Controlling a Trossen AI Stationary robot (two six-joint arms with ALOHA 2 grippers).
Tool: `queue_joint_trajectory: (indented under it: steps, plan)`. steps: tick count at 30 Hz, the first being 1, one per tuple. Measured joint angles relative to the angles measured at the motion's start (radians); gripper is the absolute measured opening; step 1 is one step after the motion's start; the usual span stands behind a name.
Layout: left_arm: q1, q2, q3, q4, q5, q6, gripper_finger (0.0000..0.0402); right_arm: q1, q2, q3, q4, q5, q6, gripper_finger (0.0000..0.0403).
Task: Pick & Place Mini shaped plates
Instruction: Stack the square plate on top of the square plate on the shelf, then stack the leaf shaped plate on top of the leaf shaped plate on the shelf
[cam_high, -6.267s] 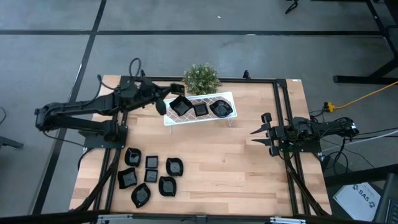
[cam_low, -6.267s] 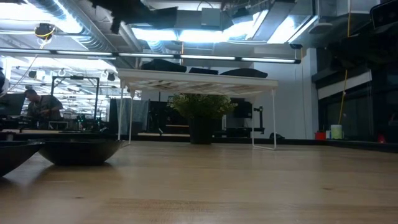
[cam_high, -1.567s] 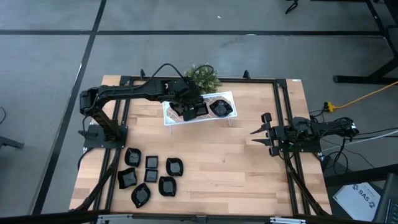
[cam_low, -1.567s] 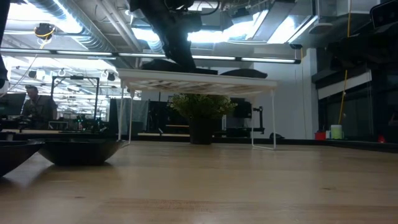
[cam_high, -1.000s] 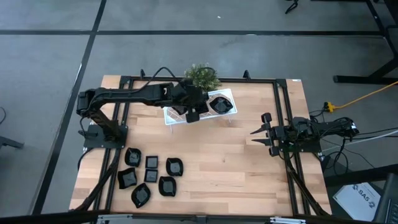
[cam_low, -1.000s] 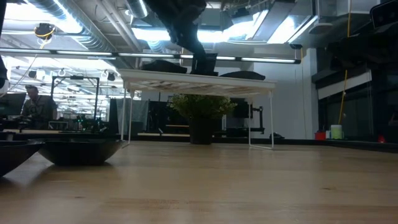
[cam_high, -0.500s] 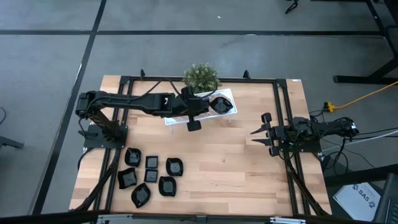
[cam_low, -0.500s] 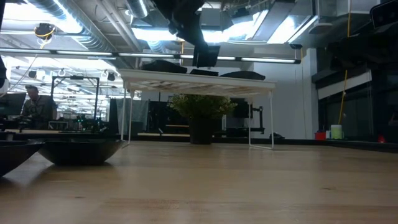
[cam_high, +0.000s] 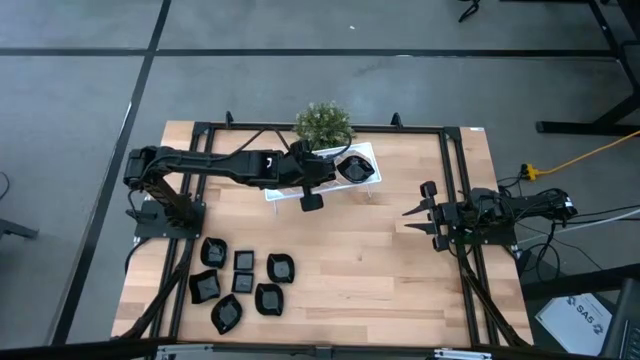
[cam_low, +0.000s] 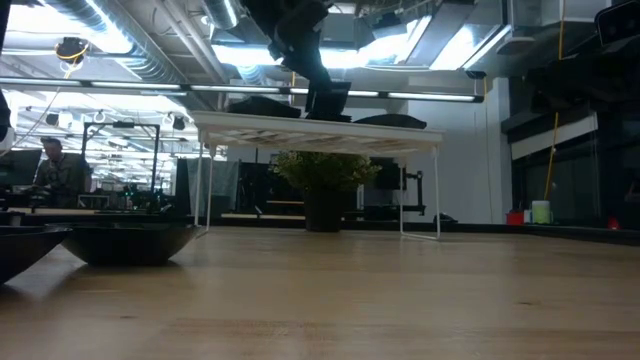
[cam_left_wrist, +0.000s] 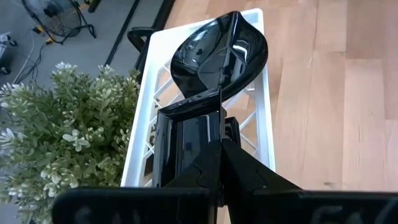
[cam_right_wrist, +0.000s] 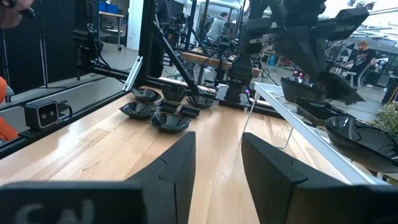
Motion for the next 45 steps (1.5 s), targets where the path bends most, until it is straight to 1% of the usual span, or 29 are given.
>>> queue_joint_trajectory:
  steps: [8, 21, 24, 28, 31, 35, 40, 45]
  plan:
    - [0.0, 0.008, 0.0, -0.005, -0.001, 0.0, 0.001, 0.0, 0.0, 0.0, 0.0, 0.0, 0.0, 0.0129]
    - [0.028, 0.015, 0.0, -0.018, 0.052, -0.053, 0.0065, 0.0, 0.0, 0.0, 0.0, 0.0, 0.0, 0.0129]
    - [0.026, 0.015, 0.0, -0.019, 0.082, -0.057, 0.0072, 0.0, 0.0, 0.0, 0.0, 0.0, 0.0, 0.0129]
    - [0.012, 0.009, 0.0, -0.021, 0.174, -0.082, 0.0074, 0.0, 0.0, 0.0, 0.0, 0.0, 0.0, 0.0129]
    - [-0.012, -0.007, -0.001, -0.046, 0.257, -0.103, 0.0073, 0.0, 0.0, 0.0, 0.0, 0.0, 0.0, 0.0129]
    - [-0.064, -0.017, -0.001, -0.091, 0.294, -0.144, 0.0069, 0.0, 0.0, 0.0, 0.001, 0.0, 0.0, 0.0129]
    - [-0.166, -0.019, -0.001, -0.131, 0.285, -0.15, 0.007, 0.0, 0.0, 0.0, 0.0, 0.0, 0.0, 0.0129]
    - [-0.281, -0.019, -0.001, -0.162, 0.231, -0.179, 0.0074, 0.0, 0.0, 0.0, 0.0, 0.0, 0.0, 0.0129]
